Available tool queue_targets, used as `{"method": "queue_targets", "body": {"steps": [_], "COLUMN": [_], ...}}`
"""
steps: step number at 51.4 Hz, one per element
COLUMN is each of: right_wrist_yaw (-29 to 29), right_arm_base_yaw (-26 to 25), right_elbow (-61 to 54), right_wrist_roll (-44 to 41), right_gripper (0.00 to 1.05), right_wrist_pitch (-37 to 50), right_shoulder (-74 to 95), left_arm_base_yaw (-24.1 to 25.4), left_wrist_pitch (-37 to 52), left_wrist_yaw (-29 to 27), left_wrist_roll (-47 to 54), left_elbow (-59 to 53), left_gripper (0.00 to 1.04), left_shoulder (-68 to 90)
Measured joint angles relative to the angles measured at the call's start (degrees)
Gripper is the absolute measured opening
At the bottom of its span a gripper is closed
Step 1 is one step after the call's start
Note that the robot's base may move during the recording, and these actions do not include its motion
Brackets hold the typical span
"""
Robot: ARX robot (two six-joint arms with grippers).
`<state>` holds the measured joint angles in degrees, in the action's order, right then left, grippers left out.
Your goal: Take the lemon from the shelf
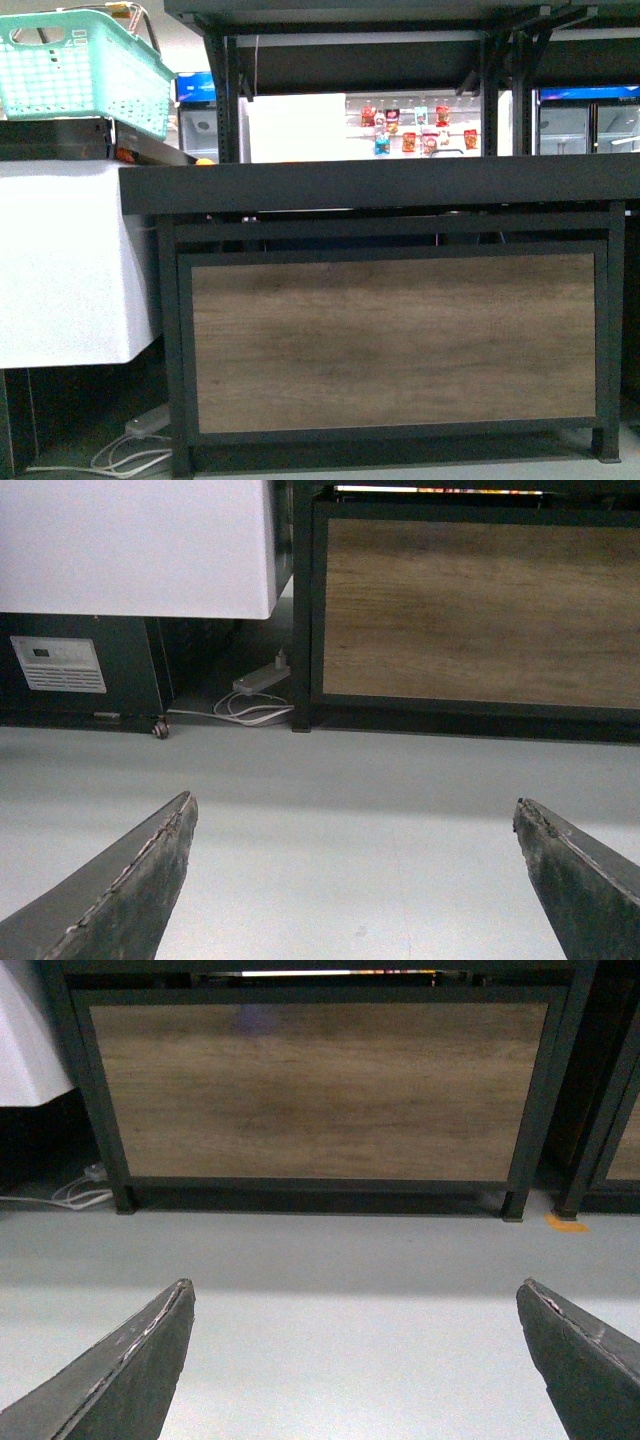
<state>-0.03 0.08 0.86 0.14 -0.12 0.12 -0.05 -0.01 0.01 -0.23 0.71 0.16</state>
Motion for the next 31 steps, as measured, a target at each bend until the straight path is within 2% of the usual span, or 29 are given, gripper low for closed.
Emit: {"method": "queue_targets", "body": {"steps": [31], "right_wrist_yaw": [0.00], "right_arm_base_yaw": [0.02], "right_elbow": [0.00], "right_wrist_roll": [0.02], "right_gripper": [0.97], "right_wrist_pitch": [0.00], "right_shoulder": [0.00], "left_arm_base_yaw": [0.00], "left_wrist_pitch": [0.00], "left_wrist_yaw": [0.00], "left_wrist_roll": [0.00], "left_elbow": [-0.02], "left_gripper": [0.97], "left_shoulder": [0.00]}}
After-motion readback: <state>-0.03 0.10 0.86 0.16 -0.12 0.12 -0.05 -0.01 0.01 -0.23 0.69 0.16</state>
